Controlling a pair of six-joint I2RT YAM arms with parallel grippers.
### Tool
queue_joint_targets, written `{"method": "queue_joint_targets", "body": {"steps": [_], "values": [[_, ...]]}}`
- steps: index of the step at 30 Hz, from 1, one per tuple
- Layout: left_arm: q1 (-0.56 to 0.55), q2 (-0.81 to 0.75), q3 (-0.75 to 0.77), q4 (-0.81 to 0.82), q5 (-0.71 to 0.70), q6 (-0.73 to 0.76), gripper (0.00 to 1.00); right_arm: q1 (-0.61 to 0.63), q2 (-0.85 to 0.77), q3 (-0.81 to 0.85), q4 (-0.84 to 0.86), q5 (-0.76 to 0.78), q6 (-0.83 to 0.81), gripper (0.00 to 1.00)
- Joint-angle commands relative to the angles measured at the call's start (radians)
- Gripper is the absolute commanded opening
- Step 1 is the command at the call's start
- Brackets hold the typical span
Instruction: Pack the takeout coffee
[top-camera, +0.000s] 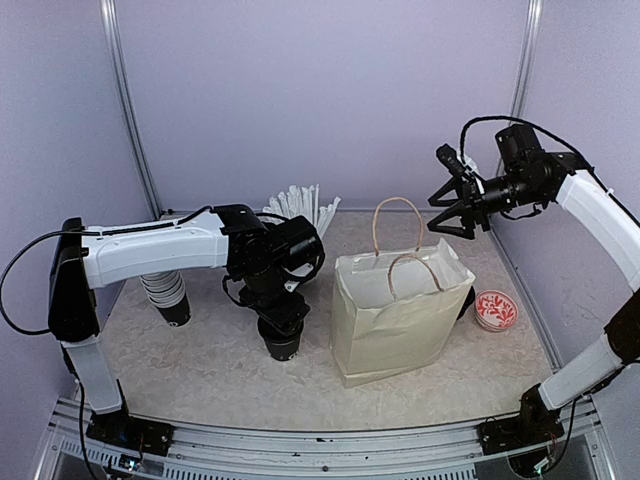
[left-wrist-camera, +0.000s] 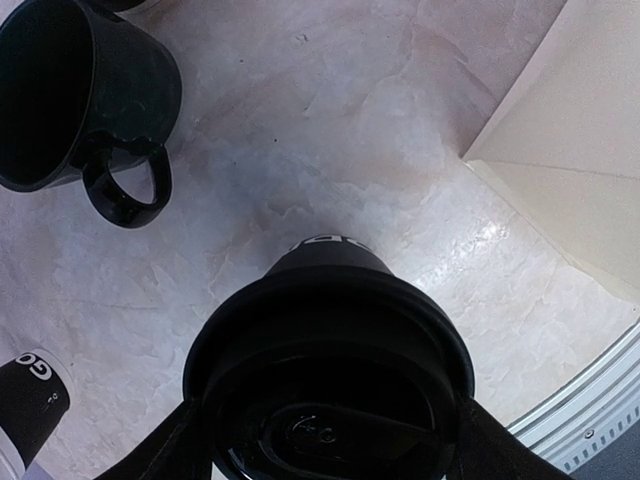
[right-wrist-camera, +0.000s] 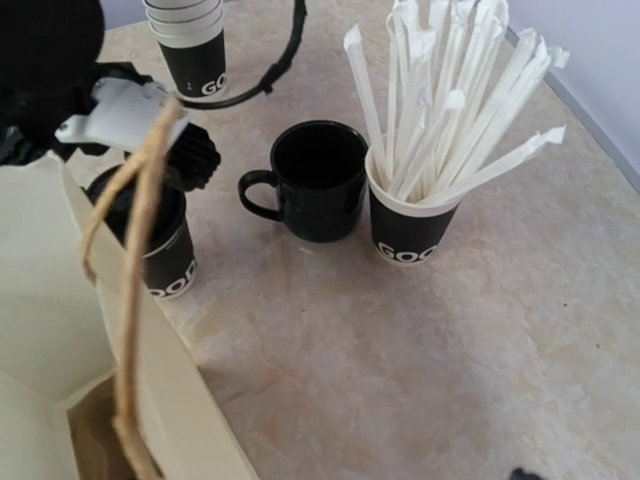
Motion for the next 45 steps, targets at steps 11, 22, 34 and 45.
{"method": "queue_joint_targets", "body": {"steps": [11, 22, 34, 45], "values": [[0.027, -0.055, 0.182, -0.196, -0.176, -0.072, 0.71, 0.020, -0.011, 0.164, -0.244, -0.136, -0.150, 0.83], [-0.026, -0.157, 0.533, -0.245, -0.266, -0.118, 0.67, 0.104, 0.052, 0.143, -0.274, -0.020, -0.172, 0.80], [-0.140, -0.263, 0.637, 0.001, -0.178, -0.027, 0.67, 0.215, 0.128, 0.145, -0.214, 0.112, -0.137, 0.63], [-0.166, -0.244, 0.629, 0.035, -0.148, -0.005, 0.67, 0.251, 0.190, 0.164, -0.265, 0.172, -0.129, 0.14]]}}
